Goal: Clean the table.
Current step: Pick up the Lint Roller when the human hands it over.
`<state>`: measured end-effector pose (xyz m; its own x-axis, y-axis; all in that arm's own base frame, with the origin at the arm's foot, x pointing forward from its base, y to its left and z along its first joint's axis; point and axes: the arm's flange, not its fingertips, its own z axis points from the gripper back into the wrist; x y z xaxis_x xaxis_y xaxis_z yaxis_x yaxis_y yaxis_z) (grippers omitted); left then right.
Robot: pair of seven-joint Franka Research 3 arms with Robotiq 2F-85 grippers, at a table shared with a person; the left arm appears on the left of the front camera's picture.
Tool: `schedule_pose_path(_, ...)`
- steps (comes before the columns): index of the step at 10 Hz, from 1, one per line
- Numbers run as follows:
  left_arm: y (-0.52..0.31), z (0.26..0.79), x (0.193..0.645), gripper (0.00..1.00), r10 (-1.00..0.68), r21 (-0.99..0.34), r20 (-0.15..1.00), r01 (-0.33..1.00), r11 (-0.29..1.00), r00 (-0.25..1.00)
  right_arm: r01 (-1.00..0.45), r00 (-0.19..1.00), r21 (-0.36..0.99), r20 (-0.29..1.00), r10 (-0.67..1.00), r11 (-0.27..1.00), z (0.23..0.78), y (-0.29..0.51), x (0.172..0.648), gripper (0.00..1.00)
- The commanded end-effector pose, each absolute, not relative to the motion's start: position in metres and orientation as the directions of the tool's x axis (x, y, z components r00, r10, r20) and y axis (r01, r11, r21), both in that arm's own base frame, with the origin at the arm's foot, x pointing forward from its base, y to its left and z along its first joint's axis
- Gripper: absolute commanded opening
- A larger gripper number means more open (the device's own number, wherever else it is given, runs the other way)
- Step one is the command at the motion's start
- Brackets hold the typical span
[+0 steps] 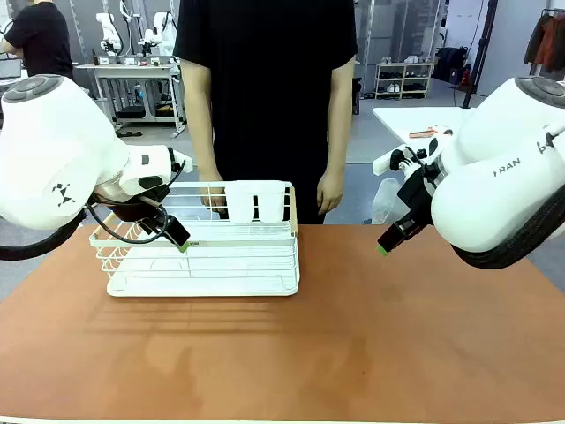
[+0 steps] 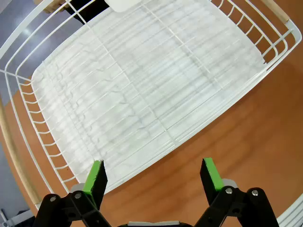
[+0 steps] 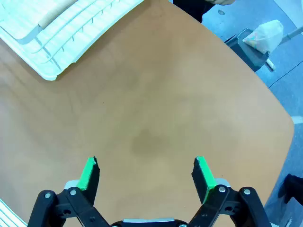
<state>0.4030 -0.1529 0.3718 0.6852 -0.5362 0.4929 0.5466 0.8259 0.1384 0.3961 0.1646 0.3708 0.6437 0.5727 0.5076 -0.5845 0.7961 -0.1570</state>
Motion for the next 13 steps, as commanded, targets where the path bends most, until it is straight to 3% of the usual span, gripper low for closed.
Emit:
schedule_pose_path(1, -0.153, 0.372, 0.403, 1.0, -0.536, 0.138, 0.493, 0.547, 0.826, 0.685, -0.584, 0.643, -0.157, 0.509, 0.572, 0.796, 0.371, 0.165, 0.396, 1.0)
schedule_pose_path(12, -0.154, 0.372, 0.403, 1.0, -0.539, 0.139, 0.493, 0.549, 0.824, 0.684, -0.585, 0.644, -0.158, 0.507, 0.573, 0.796, 0.371, 0.164, 0.396, 1.0)
schedule_pose_path(13, -0.148, 0.388, 0.405, 1.0, -0.53, 0.021, 0.481, 0.595, 0.804, 0.699, -0.616, 0.652, -0.061, 0.52, 0.552, 0.785, 0.384, 0.16, 0.398, 1.0)
